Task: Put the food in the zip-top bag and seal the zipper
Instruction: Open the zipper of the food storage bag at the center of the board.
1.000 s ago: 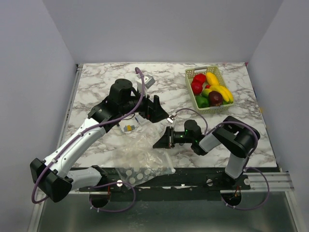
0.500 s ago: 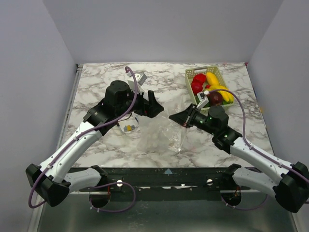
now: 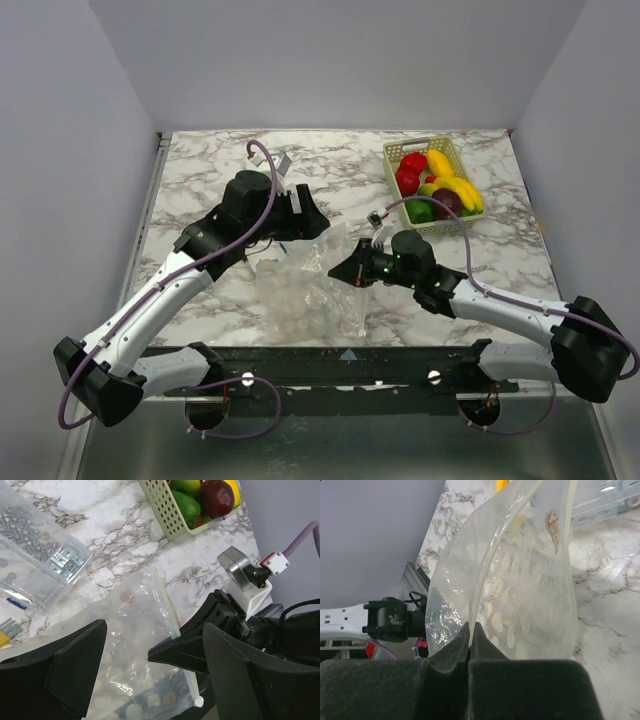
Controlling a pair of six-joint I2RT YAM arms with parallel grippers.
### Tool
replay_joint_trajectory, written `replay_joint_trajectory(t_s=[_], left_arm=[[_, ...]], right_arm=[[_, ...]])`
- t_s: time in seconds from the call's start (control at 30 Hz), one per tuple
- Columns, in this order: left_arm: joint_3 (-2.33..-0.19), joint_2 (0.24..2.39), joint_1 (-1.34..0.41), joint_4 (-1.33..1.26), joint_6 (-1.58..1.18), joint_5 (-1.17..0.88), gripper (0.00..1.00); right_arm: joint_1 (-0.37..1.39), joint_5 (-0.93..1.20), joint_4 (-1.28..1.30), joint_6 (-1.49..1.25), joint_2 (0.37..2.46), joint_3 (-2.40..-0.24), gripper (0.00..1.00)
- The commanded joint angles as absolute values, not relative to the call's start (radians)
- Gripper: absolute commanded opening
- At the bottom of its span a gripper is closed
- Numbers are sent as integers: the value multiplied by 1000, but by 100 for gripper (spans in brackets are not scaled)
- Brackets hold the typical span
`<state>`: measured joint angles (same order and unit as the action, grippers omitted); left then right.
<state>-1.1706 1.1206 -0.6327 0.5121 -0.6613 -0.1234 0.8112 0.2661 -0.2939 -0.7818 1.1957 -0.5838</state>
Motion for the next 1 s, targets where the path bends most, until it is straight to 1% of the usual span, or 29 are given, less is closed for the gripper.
replay_joint_trajectory(t_s=[0.0, 0.07, 0.13, 0.3, 0.4, 0.67, 0.77, 0.87, 0.9, 0.93, 0.97], left_arm=[[-1206, 1156, -688, 593, -660, -34, 79], [-1232, 1169, -718, 632, -675, 53, 77], [-1249, 1185, -737, 650, -693, 97, 76], [-1265, 1229, -769, 664, -695, 123, 75], [-1270, 1259, -782, 656, -684, 117, 70], [-1316, 1350, -814, 685, -670, 132, 69], [-1307, 1357, -817, 690, -666, 133, 60], [-1282, 1351, -818, 677, -657, 122, 48], [-1278, 1349, -819, 678, -651, 119, 41], [-1276, 1347, -818, 678, -633, 116, 31], [-1281, 1345, -817, 679, -617, 115, 23]], right_arm=[[870, 185, -348, -750, 1224, -628, 1], [886, 157, -359, -756, 1229, -628, 1], [900, 135, -370, -762, 1234, -628, 1], [927, 72, -366, -762, 1234, -636, 1], [947, 39, -353, -752, 1232, -649, 1], [1003, -74, -313, -730, 1229, -688, 1], [1016, -102, -303, -732, 1228, -697, 1], [1028, -120, -292, -736, 1233, -709, 1], [1029, -116, -286, -735, 1238, -716, 1], [1030, -109, -266, -737, 1247, -730, 1], [1030, -112, -226, -743, 1253, -746, 1]])
